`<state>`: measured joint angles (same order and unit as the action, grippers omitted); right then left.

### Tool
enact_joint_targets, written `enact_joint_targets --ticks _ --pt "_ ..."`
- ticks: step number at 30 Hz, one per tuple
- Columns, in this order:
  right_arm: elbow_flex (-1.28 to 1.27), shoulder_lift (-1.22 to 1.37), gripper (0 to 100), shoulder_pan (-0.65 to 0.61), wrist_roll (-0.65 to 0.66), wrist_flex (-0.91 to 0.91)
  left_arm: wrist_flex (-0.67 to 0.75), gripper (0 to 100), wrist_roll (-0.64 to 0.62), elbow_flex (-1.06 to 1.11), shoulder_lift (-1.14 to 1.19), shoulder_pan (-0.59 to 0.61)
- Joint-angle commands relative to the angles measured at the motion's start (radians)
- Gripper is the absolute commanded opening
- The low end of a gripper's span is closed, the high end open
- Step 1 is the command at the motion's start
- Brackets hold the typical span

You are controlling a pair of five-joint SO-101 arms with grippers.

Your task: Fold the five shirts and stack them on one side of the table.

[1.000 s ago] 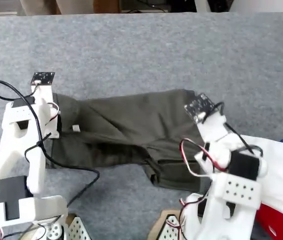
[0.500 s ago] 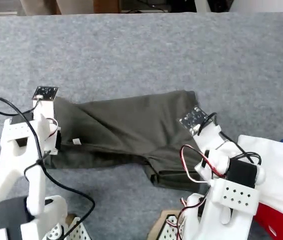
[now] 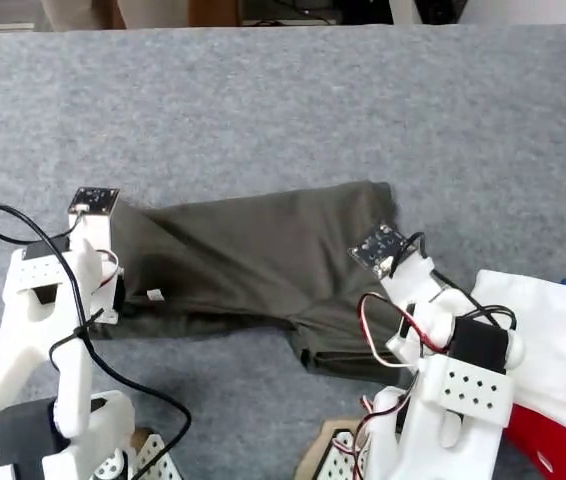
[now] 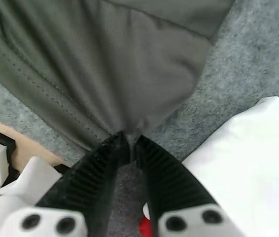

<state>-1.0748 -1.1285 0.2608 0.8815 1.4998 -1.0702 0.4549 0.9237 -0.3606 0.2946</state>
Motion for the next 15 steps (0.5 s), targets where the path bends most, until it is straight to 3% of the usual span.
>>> enact_joint_targets --ticks 1,12,15 --pt "-0.001 -0.019 0.4 0.015 0.008 -0.017 0.003 2 0.006 -0.005 -0.033 -0.012" --pt "-0.002 -0.016 0.7 0.013 0.009 -0.017 -0.072 2 0.005 0.003 -0.033 -0.028" --pt "-0.002 -0.016 7.2 0.013 0.009 -0.017 -0.077 2 0.002 0.003 -0.033 -0.028"
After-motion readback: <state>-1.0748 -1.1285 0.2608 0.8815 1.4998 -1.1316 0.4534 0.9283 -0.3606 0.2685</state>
